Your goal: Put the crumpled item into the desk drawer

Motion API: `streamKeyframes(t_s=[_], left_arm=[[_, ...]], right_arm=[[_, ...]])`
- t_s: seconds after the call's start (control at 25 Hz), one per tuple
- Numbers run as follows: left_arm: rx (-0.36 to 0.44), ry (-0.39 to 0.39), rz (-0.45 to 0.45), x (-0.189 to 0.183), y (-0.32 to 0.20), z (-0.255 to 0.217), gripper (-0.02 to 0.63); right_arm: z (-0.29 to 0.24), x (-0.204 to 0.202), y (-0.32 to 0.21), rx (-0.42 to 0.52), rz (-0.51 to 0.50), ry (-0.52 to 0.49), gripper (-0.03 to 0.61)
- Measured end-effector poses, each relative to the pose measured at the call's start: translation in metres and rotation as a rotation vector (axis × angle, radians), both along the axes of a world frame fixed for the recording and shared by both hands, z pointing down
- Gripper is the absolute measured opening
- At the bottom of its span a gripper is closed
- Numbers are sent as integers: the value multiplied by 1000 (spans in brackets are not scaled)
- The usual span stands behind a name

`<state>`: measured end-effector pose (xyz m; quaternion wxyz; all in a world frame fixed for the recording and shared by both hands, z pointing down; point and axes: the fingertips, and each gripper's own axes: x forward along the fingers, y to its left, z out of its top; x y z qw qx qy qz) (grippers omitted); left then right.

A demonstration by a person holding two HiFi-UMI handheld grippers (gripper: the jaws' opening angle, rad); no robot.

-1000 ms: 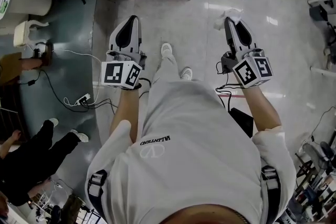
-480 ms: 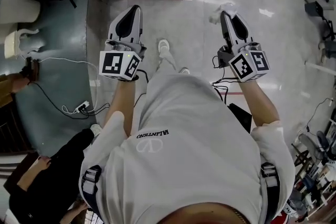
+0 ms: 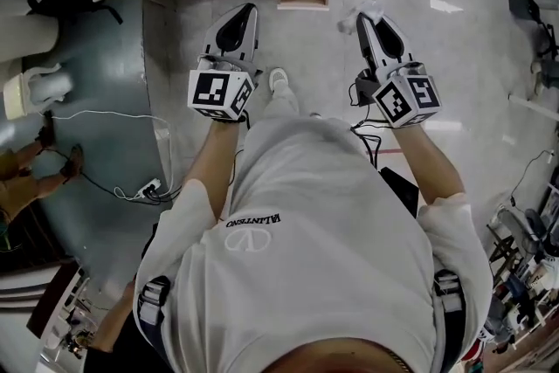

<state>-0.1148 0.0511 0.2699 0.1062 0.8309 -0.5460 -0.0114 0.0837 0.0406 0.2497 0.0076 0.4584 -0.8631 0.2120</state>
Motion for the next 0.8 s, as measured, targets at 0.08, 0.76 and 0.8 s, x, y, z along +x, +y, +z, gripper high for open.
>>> streamKeyframes(t_s=[0.08,0.76,0.8], left_arm=[[-25,8,8,-1,-15,14,3],[-151,24,53,38,-108,104,3],[-165,17,56,42,-114,115,3]], right_arm=[[10,-8,-12,-16,9,7,89],[99,-31,-96,-110,13,41,89],[110,-35,-102,-120,6,44,89]])
